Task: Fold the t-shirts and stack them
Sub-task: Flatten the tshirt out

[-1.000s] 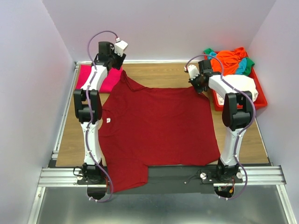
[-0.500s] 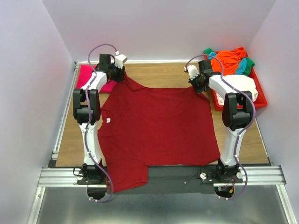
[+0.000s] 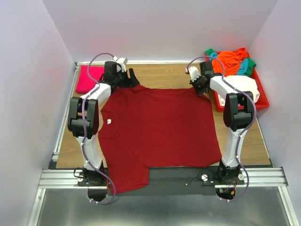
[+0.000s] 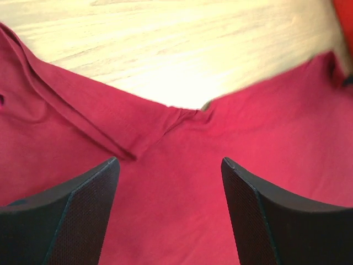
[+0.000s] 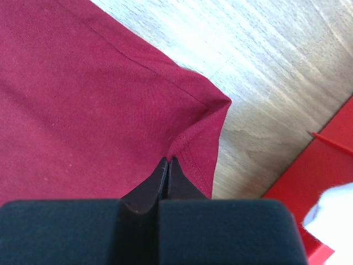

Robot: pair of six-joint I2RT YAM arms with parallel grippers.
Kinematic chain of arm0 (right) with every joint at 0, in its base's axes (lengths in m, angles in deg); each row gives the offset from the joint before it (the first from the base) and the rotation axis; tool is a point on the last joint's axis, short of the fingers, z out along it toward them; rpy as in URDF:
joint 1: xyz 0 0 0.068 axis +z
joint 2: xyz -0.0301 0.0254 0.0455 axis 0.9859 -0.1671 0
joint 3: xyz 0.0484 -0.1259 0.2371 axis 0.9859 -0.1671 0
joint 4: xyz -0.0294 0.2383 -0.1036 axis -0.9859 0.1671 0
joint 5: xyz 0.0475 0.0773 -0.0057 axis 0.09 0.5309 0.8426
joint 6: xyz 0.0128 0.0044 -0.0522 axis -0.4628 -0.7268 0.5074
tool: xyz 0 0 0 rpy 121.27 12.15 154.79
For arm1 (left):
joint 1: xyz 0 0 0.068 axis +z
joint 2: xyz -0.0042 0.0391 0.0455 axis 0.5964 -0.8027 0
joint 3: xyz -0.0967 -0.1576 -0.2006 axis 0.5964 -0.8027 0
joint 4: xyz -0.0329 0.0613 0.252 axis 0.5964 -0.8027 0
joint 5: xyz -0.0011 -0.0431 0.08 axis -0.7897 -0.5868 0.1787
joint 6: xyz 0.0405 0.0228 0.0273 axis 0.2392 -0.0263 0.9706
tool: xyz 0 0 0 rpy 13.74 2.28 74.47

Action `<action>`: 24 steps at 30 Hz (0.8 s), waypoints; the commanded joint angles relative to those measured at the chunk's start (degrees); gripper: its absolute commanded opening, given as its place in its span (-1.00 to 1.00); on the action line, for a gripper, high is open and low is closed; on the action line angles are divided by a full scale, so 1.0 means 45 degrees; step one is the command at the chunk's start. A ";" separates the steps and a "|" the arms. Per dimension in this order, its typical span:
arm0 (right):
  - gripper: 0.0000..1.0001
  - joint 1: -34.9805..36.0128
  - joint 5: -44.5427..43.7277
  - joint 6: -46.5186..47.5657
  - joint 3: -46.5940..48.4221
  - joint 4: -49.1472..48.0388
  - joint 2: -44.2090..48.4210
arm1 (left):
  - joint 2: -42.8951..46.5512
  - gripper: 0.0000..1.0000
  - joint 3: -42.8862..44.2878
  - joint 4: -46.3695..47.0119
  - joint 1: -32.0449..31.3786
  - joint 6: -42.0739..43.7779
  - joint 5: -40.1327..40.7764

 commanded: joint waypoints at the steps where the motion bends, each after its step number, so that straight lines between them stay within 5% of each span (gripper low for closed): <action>1: -0.99 -0.0124 0.0411 0.0015 -0.0172 0.0014 -0.0320 | -0.0611 0.60 0.0194 0.0413 -0.0196 -0.2571 0.1457; 24: -0.99 -0.0339 0.0568 0.0054 -0.0289 0.0014 -0.0339 | -0.2311 0.12 0.1698 -0.1384 -0.1193 -0.3883 0.5014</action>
